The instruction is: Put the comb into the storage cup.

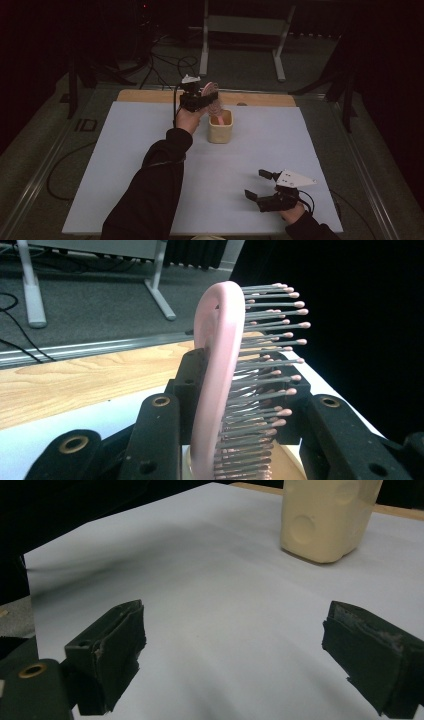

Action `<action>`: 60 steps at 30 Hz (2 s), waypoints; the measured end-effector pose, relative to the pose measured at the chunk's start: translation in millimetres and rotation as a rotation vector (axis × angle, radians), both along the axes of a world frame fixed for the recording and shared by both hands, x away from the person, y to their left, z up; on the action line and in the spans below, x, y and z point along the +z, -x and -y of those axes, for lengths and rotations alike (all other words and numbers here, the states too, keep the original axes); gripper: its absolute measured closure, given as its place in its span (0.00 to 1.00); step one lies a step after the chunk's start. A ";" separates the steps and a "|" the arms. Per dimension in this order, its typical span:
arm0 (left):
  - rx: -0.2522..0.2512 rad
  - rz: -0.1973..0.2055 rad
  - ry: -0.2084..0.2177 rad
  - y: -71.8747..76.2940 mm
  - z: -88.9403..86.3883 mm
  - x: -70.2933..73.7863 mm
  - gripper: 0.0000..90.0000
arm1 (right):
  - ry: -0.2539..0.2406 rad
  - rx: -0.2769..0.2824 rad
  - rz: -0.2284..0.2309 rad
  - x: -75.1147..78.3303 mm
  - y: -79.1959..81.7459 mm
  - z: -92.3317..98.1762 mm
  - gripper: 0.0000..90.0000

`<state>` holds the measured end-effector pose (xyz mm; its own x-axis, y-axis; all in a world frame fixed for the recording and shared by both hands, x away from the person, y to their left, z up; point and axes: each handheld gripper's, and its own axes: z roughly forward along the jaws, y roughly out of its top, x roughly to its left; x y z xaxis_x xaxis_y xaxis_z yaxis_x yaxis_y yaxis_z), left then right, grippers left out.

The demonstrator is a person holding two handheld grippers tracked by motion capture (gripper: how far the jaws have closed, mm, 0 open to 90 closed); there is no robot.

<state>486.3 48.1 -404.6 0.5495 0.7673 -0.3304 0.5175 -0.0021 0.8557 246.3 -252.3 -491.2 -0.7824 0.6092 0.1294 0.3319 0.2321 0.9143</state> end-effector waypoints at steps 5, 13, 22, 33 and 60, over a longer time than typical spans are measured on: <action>0.007 -0.003 -0.006 -1.0 -1.4 -0.8 0.72 | 0.000 -0.001 0.000 0.2 0.1 0.0 0.11; 0.003 -0.010 -0.026 -1.1 0.2 0.8 0.71 | -0.001 0.002 -0.001 0.1 -0.3 0.1 0.11; 0.040 -0.048 -0.089 -2.5 -0.2 4.4 0.51 | -0.005 -0.002 -0.007 0.2 -0.6 0.7 0.11; 0.010 -0.061 -0.104 0.3 -2.5 8.5 0.13 | -0.008 -0.009 -0.005 0.5 -1.1 1.9 0.11; -0.170 0.004 -0.135 20.4 -17.0 16.2 0.00 | -0.008 -0.012 -0.004 1.3 -0.8 0.4 0.11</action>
